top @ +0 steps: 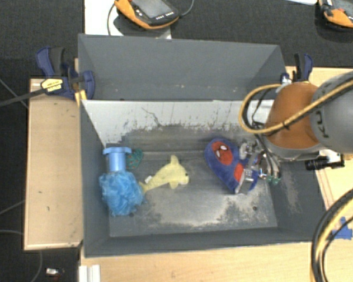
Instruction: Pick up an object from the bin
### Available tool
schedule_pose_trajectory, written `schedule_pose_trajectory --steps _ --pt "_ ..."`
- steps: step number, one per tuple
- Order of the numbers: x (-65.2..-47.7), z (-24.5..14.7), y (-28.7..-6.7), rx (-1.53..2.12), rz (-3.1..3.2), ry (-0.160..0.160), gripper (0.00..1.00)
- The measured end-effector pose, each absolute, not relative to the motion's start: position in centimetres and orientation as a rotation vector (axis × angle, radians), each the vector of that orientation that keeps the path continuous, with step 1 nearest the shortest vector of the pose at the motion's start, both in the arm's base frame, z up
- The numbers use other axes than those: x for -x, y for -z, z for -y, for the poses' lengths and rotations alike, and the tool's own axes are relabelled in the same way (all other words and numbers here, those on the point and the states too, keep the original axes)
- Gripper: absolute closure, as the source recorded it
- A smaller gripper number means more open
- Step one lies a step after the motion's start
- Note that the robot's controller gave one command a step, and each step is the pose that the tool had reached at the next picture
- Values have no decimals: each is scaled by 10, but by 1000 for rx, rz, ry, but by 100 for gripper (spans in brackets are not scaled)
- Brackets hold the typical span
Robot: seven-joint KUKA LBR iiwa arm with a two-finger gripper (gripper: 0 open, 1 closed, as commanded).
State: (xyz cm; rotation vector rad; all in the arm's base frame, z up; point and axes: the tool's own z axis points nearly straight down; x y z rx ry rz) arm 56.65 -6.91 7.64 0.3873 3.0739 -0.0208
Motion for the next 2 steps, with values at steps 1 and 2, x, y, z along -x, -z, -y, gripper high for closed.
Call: schedule_pose_trajectory --steps 1,2 --pt "-565 53 -78 -353 -3087 19 100" --pt "-565 53 -78 -352 -3087 19 100"
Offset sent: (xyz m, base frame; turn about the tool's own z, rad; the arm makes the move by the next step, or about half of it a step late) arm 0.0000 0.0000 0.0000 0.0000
